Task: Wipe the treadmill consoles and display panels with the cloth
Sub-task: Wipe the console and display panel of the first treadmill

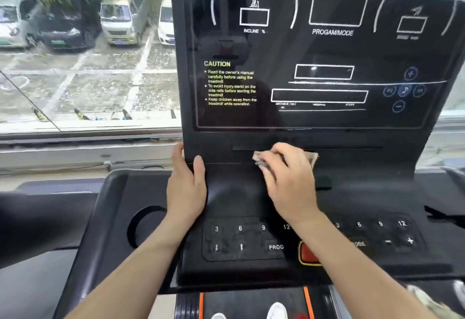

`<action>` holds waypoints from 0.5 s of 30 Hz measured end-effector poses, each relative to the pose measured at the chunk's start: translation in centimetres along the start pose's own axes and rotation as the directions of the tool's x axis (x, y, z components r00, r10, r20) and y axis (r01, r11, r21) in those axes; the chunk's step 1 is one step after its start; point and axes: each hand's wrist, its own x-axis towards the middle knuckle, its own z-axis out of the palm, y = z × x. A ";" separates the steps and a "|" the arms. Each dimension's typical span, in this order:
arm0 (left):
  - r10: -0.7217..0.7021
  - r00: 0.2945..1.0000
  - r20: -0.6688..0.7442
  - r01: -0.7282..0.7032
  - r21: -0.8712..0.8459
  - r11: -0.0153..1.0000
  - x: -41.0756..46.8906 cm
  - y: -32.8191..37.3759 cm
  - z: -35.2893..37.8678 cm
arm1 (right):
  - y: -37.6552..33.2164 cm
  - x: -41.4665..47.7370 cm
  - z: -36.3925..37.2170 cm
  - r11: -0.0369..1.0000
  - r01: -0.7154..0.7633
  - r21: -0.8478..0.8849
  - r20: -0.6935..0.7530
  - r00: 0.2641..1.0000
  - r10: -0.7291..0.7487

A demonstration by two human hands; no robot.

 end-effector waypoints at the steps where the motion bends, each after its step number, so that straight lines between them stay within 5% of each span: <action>1: 0.014 1.000 -0.002 -0.014 0.008 1.000 0.0 -0.1 0.0 | -1.7 0.5 1.1 0.998 0.061 0.015 0.030 0.998 -0.062; 3: 0.043 0.999 -0.007 -0.043 0.026 0.999 0.0 -0.1 -0.1 | -4.6 1.4 2.3 0.996 0.060 0.065 0.092 0.994 -0.066; 5: 0.075 0.997 -0.020 -0.074 0.036 0.997 -0.1 0.0 -0.2 | -6.1 2.3 1.9 0.965 -0.118 0.236 0.151 0.985 0.084; 10: 0.080 0.997 -0.011 -0.080 0.017 0.997 0.0 -0.3 0.0 | -4.0 5.6 -2.1 0.689 -0.449 0.569 0.039 0.851 0.523; 13: 0.067 0.998 -0.013 -0.067 0.010 0.998 -0.1 -0.3 0.0 | -3.0 6.0 -2.5 0.854 -0.419 0.309 -0.122 0.873 0.472; 15: 0.075 0.997 -0.015 -0.075 0.006 0.997 -0.1 0.0 -0.1 | -2.9 5.2 -1.6 0.922 -0.350 0.162 -0.099 0.924 0.369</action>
